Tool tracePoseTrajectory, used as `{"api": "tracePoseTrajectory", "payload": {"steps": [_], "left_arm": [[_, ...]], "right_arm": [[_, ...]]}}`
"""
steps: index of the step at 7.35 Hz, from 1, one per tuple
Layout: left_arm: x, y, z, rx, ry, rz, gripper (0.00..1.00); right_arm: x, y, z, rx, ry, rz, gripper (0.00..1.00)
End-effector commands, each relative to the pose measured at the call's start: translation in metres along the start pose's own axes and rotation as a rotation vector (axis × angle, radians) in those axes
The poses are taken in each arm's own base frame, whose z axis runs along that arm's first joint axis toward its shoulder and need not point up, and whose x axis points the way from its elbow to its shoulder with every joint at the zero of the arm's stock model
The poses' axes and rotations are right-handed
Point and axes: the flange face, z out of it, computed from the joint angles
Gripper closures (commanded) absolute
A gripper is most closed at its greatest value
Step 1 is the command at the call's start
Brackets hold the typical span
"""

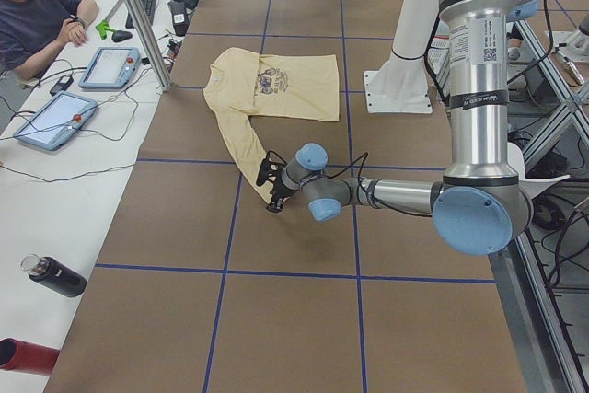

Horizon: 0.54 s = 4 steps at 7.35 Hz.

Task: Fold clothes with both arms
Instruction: 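Lower the left gripper to the remaining sleeve cuff and grasp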

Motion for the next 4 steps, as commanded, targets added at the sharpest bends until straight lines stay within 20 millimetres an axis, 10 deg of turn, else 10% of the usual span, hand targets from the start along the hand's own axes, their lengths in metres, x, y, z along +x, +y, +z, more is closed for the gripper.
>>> {"api": "tracePoseTrajectory", "payload": {"steps": [1, 4], "left_arm": [[0.0051, 0.0067, 0.0032, -0.014, 0.006, 0.01, 0.4], [0.0035, 0.0068, 0.0023, -0.012, 0.004, 0.01, 1.0]], "right_arm": [[-0.0004, -0.0005, -0.0002, 0.001, -0.001, 0.0, 0.0], [-0.0009, -0.0007, -0.0009, 0.003, -0.002, 0.001, 0.0]]}}
